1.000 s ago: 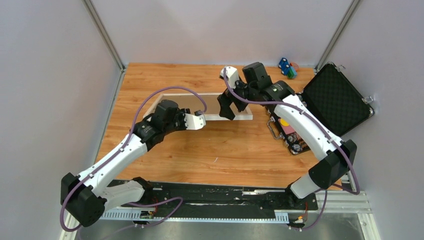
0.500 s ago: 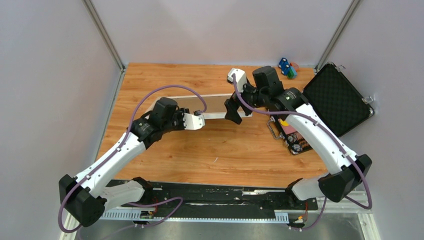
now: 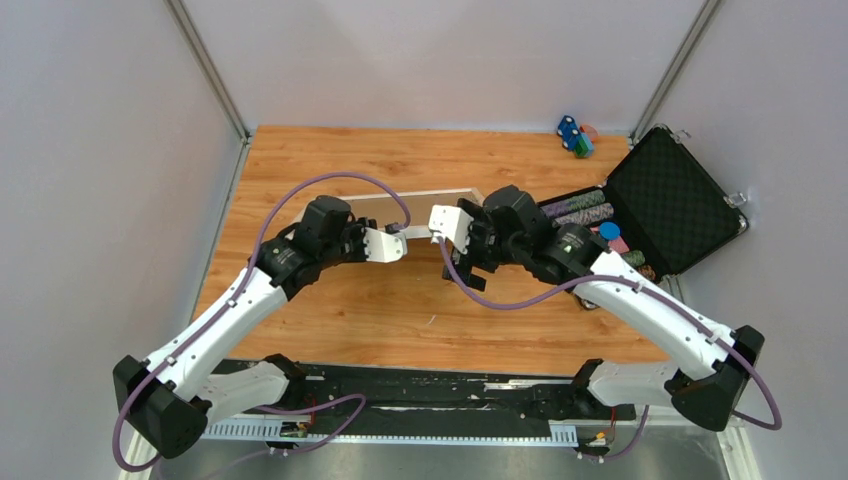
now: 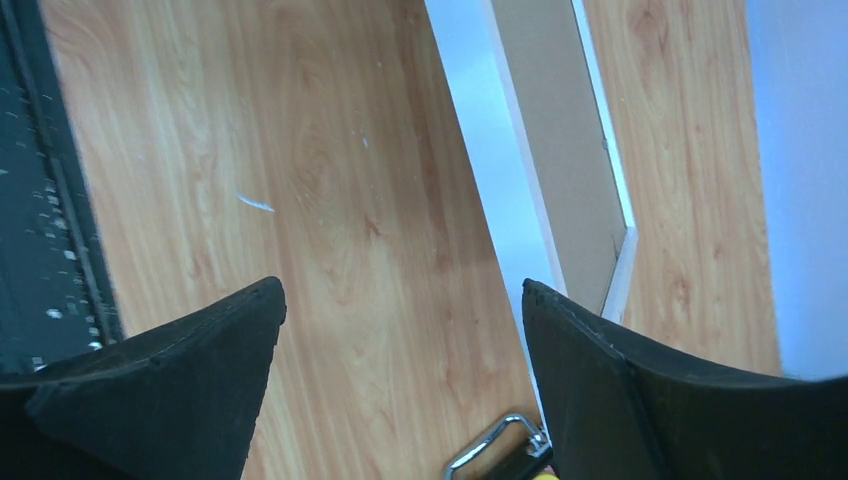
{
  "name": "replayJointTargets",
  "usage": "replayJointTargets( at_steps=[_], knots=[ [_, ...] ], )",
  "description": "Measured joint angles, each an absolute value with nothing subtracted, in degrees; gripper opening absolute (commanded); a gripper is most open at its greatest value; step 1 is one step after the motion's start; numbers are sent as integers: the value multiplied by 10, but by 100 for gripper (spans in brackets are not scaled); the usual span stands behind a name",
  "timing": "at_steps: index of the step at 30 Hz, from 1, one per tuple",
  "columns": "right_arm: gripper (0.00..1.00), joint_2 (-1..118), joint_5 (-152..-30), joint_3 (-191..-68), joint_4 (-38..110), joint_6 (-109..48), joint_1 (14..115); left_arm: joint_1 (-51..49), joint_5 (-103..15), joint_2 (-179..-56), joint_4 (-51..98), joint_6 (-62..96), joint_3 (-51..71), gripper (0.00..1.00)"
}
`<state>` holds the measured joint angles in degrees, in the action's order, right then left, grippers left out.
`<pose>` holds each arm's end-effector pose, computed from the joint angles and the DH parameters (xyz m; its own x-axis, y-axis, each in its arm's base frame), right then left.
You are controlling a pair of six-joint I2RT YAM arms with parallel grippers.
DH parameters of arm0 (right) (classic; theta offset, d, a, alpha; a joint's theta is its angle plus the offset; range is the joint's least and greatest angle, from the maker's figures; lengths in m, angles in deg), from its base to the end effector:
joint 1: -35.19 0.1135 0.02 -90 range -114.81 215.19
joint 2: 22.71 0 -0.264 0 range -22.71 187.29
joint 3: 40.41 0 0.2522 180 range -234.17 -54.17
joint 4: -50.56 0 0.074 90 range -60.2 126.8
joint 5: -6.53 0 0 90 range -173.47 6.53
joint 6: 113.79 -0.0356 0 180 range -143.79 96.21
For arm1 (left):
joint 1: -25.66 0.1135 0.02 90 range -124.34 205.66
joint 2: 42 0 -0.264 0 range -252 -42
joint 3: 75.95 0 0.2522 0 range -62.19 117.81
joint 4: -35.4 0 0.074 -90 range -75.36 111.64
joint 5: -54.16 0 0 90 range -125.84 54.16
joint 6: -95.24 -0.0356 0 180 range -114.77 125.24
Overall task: Put the photo into the frame
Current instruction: Turn over the photo frame at the center of the board.
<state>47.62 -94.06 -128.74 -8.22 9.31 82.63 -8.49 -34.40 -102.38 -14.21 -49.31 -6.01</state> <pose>0.1667 0.1912 0.3688 0.0767 -0.7101 -0.6999 -0.9266 0.2084 -0.3130 0.1843 -0.1239 0.3144 0.1353 0.8922 -0.4308 0.7500 0.1918 0.6330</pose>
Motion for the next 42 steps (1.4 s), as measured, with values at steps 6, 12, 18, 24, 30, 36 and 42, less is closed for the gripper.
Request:
replayJointTargets(
  at_steps=[6,12,18,24,30,36,42],
  knots=[
    [87,477,-836,-1227,-30,154,871,-85,-356,-1025,-147,-492,-48,0],
    [86,476,-776,-1190,50,209,895,-85,-361,-1025,-151,-494,-47,0],
    [84,476,-757,-1182,95,238,898,-85,-365,-1009,-159,-495,-54,0],
    [81,476,-754,-1182,117,255,898,-84,-375,-995,-177,-496,-55,0],
    [77,478,-758,-1182,123,256,898,-84,-384,-977,-197,-497,-55,0],
    [74,492,-775,-1201,108,242,898,-84,-390,-970,-231,-499,-39,0],
    [69,506,-797,-1242,82,219,898,-84,-412,-970,-268,-487,14,0]
  ],
)
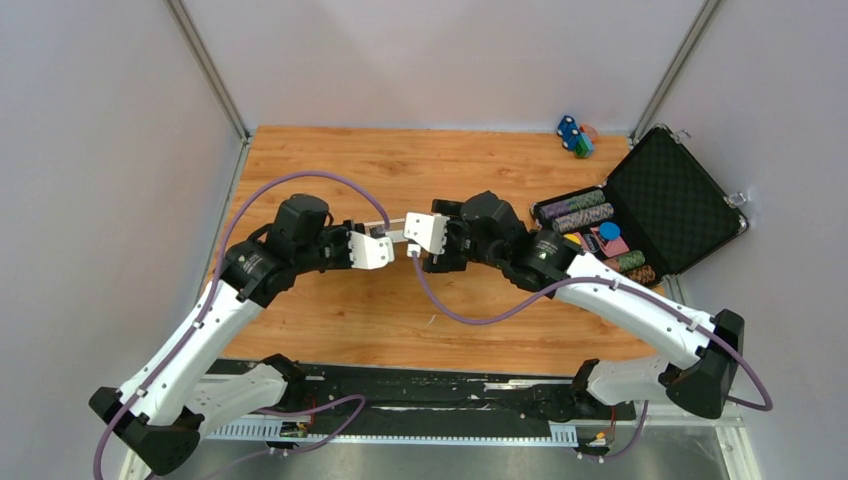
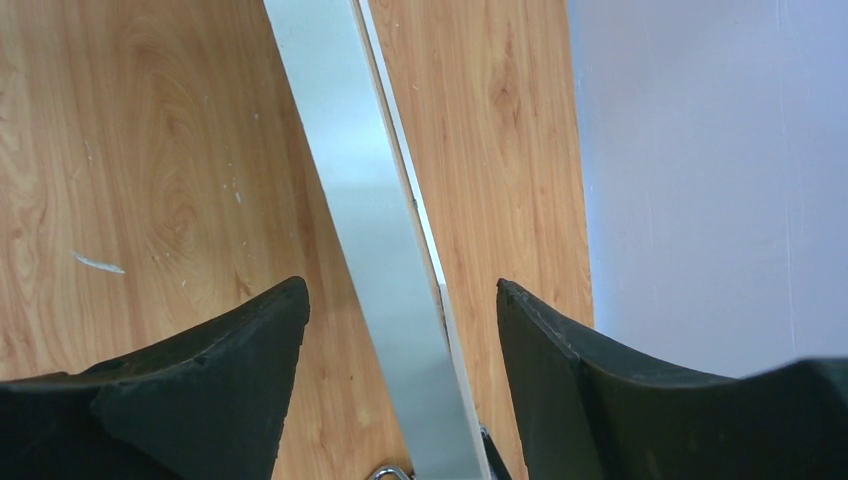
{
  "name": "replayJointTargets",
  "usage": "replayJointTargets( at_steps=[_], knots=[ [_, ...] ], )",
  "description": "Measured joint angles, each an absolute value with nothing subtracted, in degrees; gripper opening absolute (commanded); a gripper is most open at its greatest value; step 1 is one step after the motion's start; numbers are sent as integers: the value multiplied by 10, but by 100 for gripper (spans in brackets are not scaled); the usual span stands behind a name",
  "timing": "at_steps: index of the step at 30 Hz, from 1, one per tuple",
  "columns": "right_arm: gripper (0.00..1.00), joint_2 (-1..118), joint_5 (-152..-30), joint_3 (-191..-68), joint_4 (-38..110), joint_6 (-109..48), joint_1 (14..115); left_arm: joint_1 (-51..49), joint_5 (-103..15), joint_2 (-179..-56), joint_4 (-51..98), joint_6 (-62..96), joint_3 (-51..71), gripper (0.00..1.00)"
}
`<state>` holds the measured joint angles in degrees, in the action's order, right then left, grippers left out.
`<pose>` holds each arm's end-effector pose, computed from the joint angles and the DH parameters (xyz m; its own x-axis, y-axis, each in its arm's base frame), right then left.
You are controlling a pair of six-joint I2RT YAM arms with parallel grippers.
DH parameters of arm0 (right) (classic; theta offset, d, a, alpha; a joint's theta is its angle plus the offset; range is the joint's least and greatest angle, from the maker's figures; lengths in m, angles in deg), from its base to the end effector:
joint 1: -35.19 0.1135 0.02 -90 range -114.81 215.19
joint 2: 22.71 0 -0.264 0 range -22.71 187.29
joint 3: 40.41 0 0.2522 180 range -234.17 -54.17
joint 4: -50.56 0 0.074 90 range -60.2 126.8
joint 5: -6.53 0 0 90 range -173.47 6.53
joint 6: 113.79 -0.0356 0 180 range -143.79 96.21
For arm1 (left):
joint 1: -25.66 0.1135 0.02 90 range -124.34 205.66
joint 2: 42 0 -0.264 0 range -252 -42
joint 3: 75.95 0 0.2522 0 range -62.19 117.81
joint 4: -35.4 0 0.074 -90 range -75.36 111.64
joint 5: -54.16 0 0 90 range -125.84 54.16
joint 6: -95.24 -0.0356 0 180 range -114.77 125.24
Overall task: Put the photo into the frame
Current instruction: Turn over the photo frame at the center of the board.
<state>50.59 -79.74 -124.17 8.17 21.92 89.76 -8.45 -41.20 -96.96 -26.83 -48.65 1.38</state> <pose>0.1672 0.2310 0.3542 0.3450 -0.7472 -0.5680 -0.7649 0.1269 -0.6315 0.1519 -0.1069 0.3555 0.1863 0.8453 -0.5008 0.7927 0.1718 0.5849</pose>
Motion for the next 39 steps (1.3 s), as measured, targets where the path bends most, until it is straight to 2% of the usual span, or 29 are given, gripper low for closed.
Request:
replayJointTargets(
  at_steps=[20,24,29,34,39],
  knots=[
    [60,561,-819,-1311,19,204,898,-84,-438,-954,-310,-467,39,0],
    [50,568,-820,-1318,17,207,898,-84,-440,-951,-312,-467,37,0],
    [34,571,-822,-1323,12,210,898,-84,-440,-949,-310,-467,34,0],
    [23,571,-830,-1323,-7,229,901,-84,-439,-948,-307,-473,32,0],
    [6,571,-831,-1323,-10,235,902,-84,-439,-948,-307,-477,31,0]
  ],
)
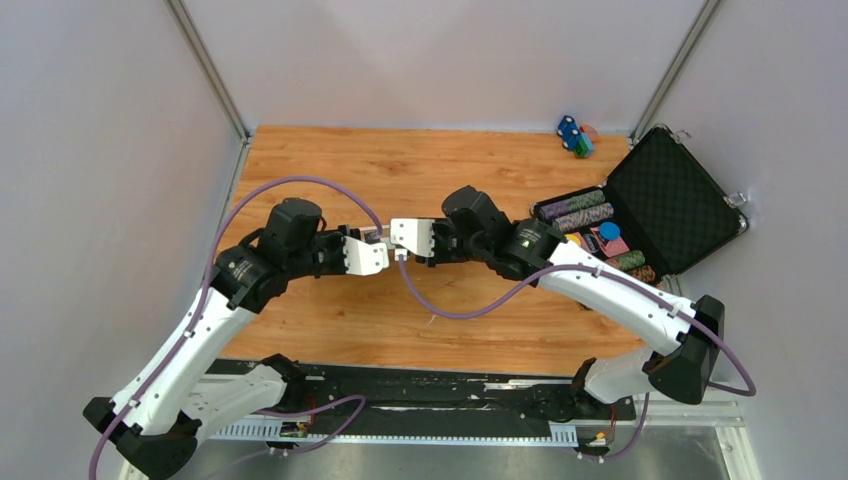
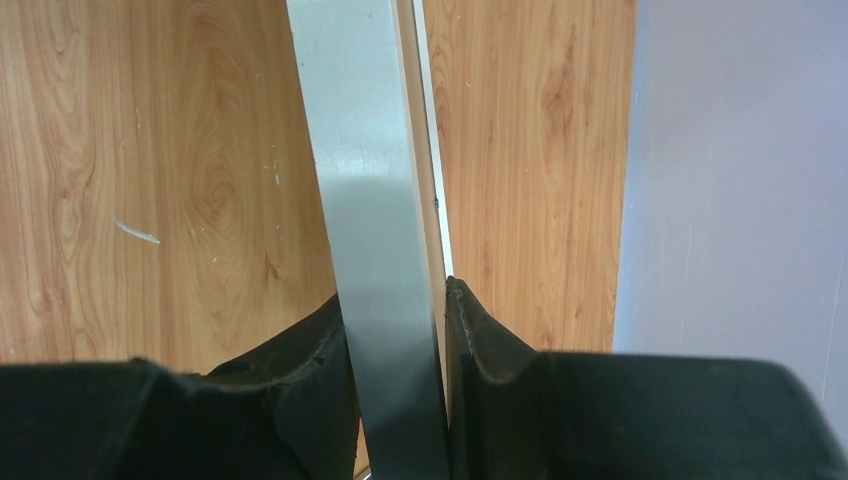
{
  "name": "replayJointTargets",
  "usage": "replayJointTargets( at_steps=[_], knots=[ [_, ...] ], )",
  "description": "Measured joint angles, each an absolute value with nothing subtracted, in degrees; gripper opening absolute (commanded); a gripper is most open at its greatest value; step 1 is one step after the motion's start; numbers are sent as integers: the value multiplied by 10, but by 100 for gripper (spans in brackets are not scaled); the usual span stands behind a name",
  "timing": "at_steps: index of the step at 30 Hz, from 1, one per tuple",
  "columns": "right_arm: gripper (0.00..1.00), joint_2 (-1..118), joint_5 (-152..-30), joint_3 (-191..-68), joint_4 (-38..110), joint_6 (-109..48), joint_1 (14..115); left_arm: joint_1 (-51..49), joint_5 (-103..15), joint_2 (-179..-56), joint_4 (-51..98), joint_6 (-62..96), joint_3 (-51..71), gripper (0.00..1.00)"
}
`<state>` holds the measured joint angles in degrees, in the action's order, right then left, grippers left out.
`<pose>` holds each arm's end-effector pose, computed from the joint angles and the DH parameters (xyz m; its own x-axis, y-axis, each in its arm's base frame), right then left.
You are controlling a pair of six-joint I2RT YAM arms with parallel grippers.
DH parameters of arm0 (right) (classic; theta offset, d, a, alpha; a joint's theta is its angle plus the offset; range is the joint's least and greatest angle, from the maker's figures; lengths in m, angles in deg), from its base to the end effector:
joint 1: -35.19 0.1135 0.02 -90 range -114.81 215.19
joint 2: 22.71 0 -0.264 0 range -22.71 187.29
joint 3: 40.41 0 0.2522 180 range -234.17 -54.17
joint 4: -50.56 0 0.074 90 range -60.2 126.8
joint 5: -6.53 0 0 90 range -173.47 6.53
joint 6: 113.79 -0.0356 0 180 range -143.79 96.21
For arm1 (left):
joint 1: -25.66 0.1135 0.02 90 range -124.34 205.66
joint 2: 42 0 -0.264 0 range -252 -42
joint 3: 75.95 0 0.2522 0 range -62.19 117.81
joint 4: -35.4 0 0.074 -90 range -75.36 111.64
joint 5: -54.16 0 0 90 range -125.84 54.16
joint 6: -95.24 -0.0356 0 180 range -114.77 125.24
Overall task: Put the photo into the frame
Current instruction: Turn over the photo frame at the center of the board.
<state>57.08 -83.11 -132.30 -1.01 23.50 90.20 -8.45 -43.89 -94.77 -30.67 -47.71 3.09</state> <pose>0.1747 0.2493 0.3565 0.3527 -0.7775 -0.5207 -0.8216 0.0090 -0.5699 0.1383 -0.0997 0.3654 0.1949 0.8224 -0.5344 0.8112 0.1711 0.5592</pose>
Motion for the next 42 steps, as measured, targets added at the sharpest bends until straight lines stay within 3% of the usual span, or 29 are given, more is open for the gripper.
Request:
replayJointTargets(
  at_steps=[3,7,13,15,17,42],
  knots=[
    [0,571,-831,-1324,-11,238,902,-84,-438,-948,-305,-477,31,0],
    [0,571,-831,-1330,-20,239,902,-84,-438,-948,-303,-477,31,16],
    [0,577,-830,-1349,-45,239,902,-85,-433,-947,-291,-474,27,56],
    [0,583,-829,-1360,-51,237,902,-85,-423,-946,-267,-470,27,84],
    [0,591,-827,-1375,-64,233,902,-84,-411,-943,-245,-466,27,98],
    [0,735,-864,-1668,-235,31,837,-34,-314,-918,-133,-338,50,100]
  ],
)
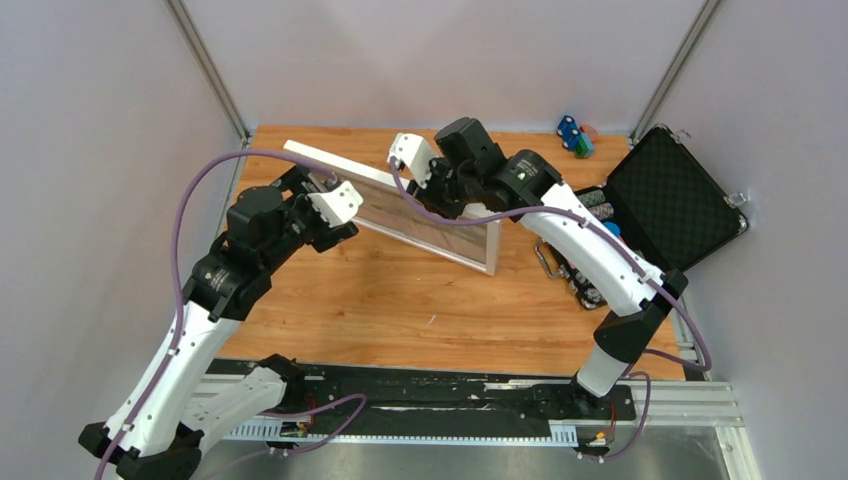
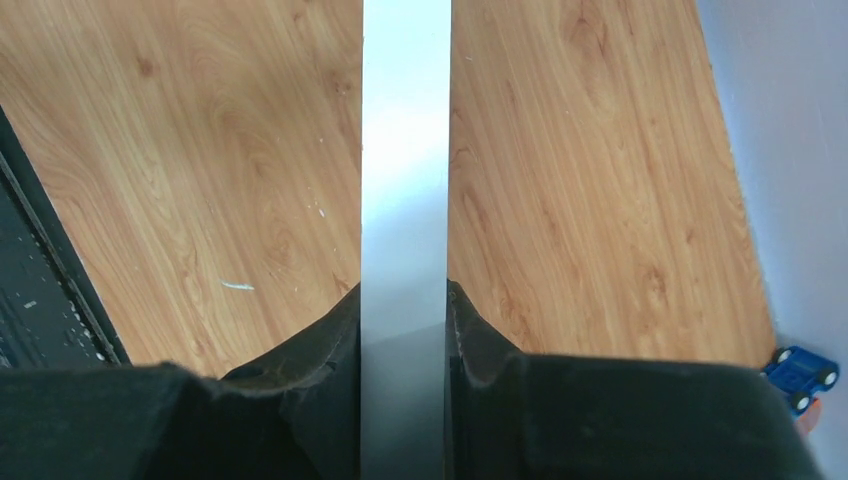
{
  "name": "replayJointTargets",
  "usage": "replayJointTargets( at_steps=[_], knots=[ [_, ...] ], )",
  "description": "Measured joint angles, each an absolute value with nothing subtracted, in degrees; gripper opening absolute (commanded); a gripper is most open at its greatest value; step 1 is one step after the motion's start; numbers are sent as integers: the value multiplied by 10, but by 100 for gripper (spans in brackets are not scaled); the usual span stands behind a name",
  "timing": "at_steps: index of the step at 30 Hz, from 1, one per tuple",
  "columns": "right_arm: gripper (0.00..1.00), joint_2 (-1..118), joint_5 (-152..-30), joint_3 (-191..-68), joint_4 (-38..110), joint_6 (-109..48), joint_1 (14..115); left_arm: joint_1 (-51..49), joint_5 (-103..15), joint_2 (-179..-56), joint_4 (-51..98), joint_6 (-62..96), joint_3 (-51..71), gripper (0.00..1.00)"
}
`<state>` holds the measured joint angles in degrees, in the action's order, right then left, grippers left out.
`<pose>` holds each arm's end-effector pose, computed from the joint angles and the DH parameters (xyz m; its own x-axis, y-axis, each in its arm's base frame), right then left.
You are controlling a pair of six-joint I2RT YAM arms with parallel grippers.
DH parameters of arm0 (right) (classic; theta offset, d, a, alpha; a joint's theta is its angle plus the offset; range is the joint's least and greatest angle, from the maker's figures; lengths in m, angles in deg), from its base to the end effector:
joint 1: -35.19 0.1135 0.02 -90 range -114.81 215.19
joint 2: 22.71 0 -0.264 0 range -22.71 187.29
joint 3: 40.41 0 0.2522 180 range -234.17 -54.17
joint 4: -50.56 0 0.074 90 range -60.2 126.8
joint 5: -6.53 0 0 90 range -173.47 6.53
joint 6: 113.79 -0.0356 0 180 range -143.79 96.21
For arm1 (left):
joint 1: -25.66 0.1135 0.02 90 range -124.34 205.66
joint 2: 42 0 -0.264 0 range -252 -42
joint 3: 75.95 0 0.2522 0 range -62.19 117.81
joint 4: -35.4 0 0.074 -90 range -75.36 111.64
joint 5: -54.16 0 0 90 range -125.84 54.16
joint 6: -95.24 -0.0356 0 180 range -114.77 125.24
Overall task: Put the photo into the frame
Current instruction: Turn over the photo frame at the center of the board.
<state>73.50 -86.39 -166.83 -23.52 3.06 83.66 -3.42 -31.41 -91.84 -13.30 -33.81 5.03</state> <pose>0.2277 0.2598 0.4269 -0.0613 -0.7495 -0.6591 -0.8963 0.3319 -0.2941 0.1499 -0.0802 0.4126 0.0600 0.6854 -0.7257 0.4925 0.6121 0.6187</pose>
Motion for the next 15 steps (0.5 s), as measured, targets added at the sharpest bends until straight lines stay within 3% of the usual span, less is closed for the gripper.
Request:
replayJointTargets(
  at_steps=[15],
  knots=[
    [0,755,-970,-1734,-286,-134,656,-28,-313,-898,-134,-304,42,100]
  ],
)
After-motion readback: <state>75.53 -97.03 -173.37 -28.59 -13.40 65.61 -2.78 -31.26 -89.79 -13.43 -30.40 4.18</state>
